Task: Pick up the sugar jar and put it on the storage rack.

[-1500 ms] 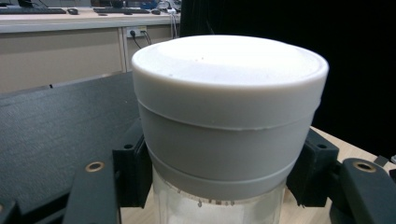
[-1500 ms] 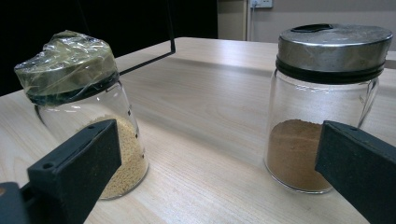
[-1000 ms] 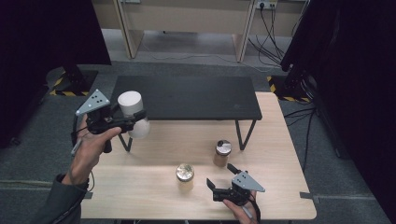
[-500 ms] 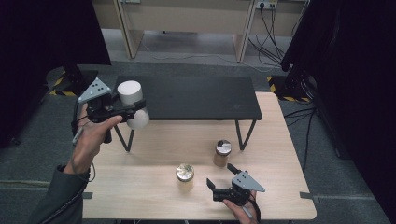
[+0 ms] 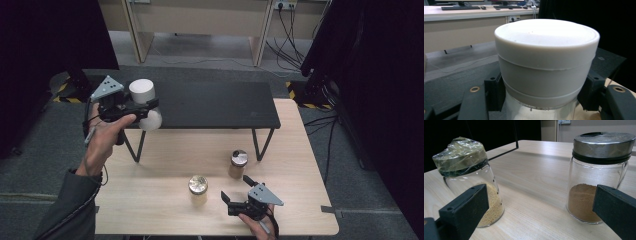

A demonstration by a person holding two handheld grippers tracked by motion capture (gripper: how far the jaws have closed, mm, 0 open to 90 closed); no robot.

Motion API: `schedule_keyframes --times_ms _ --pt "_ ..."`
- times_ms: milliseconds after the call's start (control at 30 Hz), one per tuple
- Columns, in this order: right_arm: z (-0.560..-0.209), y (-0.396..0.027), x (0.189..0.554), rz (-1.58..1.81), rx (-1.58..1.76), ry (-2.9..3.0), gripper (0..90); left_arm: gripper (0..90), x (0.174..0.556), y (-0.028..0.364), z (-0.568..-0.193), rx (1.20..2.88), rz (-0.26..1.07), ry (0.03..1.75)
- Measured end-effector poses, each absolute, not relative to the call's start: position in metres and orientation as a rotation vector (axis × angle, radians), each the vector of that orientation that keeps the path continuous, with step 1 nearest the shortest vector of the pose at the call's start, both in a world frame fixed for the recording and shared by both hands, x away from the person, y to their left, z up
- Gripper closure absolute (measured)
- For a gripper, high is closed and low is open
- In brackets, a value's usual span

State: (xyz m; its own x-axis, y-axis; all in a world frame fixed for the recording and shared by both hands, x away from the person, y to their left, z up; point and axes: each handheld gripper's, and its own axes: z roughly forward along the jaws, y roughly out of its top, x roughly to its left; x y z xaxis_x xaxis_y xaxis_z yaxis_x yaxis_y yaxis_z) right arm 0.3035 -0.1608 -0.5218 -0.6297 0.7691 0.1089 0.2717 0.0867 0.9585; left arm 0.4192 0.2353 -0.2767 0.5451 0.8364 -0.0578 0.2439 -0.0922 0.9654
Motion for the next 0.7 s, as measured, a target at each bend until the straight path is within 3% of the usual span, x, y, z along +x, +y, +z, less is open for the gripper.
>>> schedule_keyframes --times_ms 700 --pt "-0.522 -0.161 0.304 1.569 1.025 1.947 0.6 35.3 0.455 0.237 -0.279 1.590 0.742 1.018"
